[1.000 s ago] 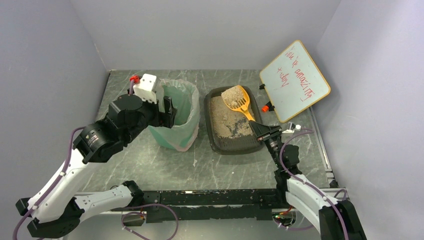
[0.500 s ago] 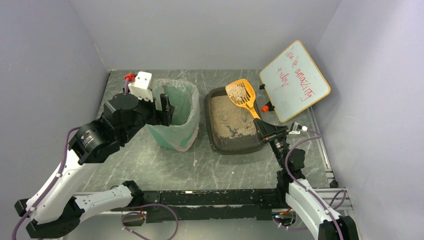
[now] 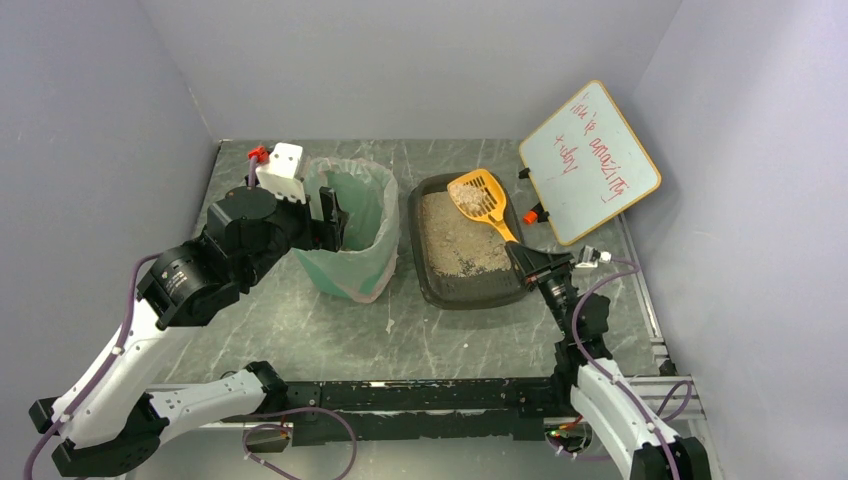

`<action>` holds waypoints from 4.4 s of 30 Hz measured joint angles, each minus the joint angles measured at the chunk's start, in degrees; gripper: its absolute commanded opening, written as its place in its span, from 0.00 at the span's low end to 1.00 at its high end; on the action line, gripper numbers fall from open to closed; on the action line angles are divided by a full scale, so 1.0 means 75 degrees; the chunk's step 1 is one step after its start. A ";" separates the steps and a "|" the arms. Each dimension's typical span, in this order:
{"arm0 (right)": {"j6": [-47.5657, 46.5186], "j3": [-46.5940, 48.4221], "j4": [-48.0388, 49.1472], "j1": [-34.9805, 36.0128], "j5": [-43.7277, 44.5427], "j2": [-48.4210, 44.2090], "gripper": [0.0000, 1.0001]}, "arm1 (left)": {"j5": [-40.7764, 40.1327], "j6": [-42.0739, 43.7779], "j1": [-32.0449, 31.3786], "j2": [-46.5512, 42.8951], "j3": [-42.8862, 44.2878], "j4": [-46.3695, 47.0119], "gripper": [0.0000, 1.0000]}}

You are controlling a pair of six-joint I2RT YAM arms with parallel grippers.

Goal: Clean the litter box

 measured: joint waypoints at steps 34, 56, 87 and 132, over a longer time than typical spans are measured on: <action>0.0216 0.0440 -0.1393 -0.1000 -0.0921 -0.0181 0.00 | -0.0050 0.0006 0.0000 -0.0003 -0.0035 0.0006 0.90; 0.0143 0.0755 -0.2401 -0.0991 -0.1102 -0.0446 0.00 | -0.0050 0.0029 0.0000 -0.0289 -0.0242 0.0012 0.90; -0.0358 0.1795 -0.2973 -0.1271 -0.1714 -0.0396 0.00 | -0.0583 0.0219 0.0000 -0.0519 -0.0679 0.0111 0.93; -1.1476 1.2910 -1.0241 0.7673 0.4127 0.6682 0.00 | -0.1658 0.0216 0.0000 -0.0921 -0.0460 -0.0224 0.95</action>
